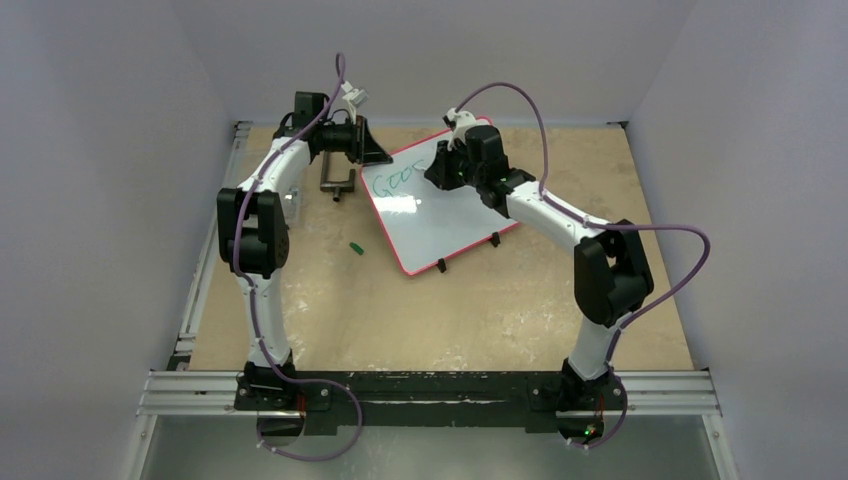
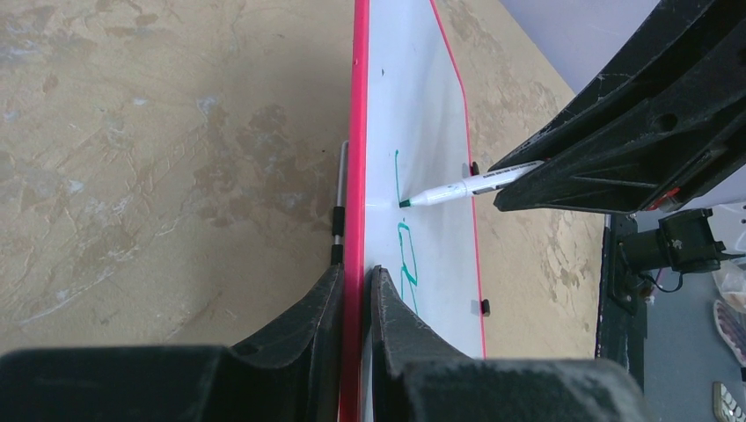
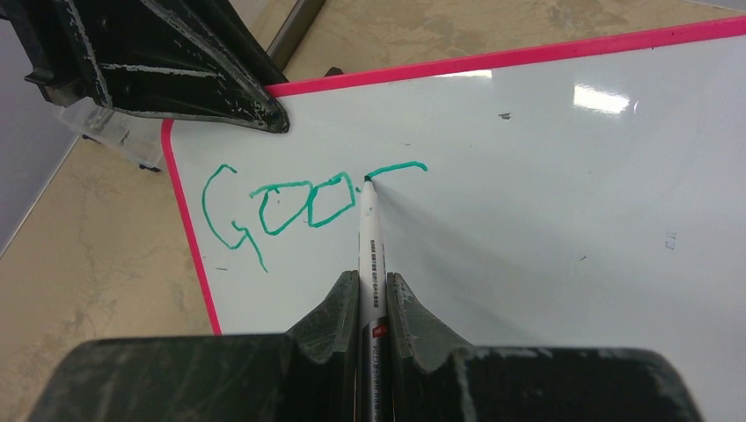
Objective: Write a sentence on the whiteboard
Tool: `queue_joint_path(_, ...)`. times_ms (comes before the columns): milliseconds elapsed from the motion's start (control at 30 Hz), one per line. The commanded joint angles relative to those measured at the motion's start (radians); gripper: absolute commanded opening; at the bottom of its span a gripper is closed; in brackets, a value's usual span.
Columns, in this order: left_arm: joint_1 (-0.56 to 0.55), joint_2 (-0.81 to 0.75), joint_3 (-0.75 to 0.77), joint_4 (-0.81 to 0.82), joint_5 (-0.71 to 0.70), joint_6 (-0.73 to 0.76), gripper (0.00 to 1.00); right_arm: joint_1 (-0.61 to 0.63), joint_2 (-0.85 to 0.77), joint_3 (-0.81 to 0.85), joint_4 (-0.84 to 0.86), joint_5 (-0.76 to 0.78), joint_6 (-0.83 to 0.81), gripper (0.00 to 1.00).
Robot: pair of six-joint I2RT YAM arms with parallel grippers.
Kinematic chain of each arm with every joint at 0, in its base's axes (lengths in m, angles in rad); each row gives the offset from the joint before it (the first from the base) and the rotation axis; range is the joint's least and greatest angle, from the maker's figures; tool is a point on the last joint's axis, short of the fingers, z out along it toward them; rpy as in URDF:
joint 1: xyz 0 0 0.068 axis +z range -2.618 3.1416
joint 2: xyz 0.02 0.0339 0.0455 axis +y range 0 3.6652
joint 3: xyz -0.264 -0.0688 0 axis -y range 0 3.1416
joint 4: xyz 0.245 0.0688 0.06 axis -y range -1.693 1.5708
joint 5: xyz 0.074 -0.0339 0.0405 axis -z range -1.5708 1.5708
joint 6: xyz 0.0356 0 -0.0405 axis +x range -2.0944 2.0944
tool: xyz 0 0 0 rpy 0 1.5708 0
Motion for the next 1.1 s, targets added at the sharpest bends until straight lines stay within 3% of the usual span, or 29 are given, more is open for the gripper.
queue_joint_path(0,-0.018,-0.048,-0.015,0.009,0.016,0.045,0.00,0.003,-0.015,-0.053,-0.017,0.017,-0.025,0.00)
queue_joint_path(500,-0.018,-0.055,-0.022,0.010,0.015,0.046,0.00,0.001,-0.073,-0.087,-0.045,0.069,-0.024,0.00)
queue_joint_path(1067,-0.018,-0.064,-0.027,0.013,0.019,0.050,0.00,-0.006,0.021,0.108,-0.107,0.122,-0.022,0.00)
